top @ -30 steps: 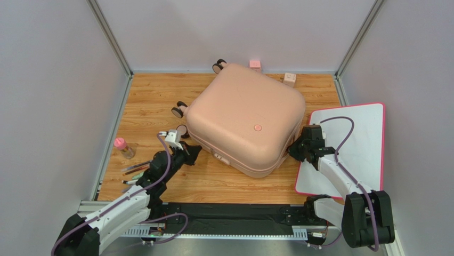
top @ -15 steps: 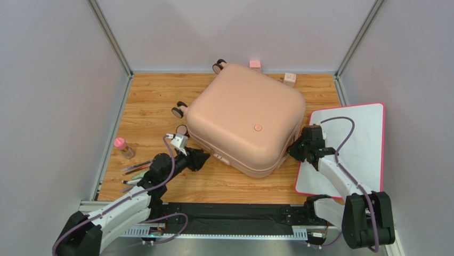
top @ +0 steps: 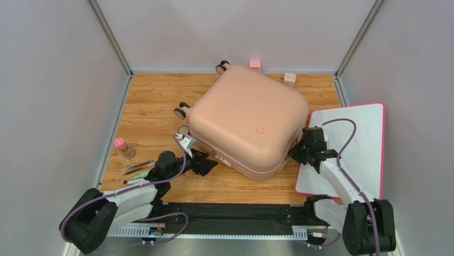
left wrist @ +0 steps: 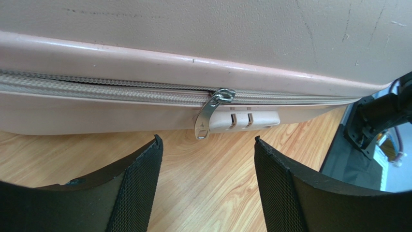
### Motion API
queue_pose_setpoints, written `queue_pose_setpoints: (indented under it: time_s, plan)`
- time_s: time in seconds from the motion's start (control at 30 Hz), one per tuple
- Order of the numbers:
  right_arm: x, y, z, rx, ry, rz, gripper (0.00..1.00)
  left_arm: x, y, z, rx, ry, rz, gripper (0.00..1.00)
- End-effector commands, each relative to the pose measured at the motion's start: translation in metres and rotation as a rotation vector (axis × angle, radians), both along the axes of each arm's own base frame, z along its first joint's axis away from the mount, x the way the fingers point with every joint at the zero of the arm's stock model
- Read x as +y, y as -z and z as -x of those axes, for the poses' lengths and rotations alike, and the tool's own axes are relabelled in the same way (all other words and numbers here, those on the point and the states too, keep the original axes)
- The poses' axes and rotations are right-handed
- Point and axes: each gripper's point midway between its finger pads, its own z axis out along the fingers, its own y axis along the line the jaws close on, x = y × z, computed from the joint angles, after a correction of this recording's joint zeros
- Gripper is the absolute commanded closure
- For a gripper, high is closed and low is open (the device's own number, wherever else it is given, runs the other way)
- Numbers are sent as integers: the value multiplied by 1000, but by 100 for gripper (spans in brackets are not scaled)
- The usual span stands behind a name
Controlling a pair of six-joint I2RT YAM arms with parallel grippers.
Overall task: Pack the luggage
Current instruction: Zip the luggage at the center of the board.
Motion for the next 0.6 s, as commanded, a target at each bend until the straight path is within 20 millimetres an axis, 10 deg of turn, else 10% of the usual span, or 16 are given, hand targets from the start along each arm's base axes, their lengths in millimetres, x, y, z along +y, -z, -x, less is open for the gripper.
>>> queue_pose_setpoints:
  time_s: [0.0,0.27,0.57]
  plan:
    - [-15,-12,-6,-60,27,59,100,-15,-41,-3,-127,62,114,25]
    - [-17,-14,-5,-56,22,73,100,-20,-67,-1,-189,90,189,28]
    - [-15,-16,-5,-55,14,69,100,-26,-49,-7,-126,104,143,30]
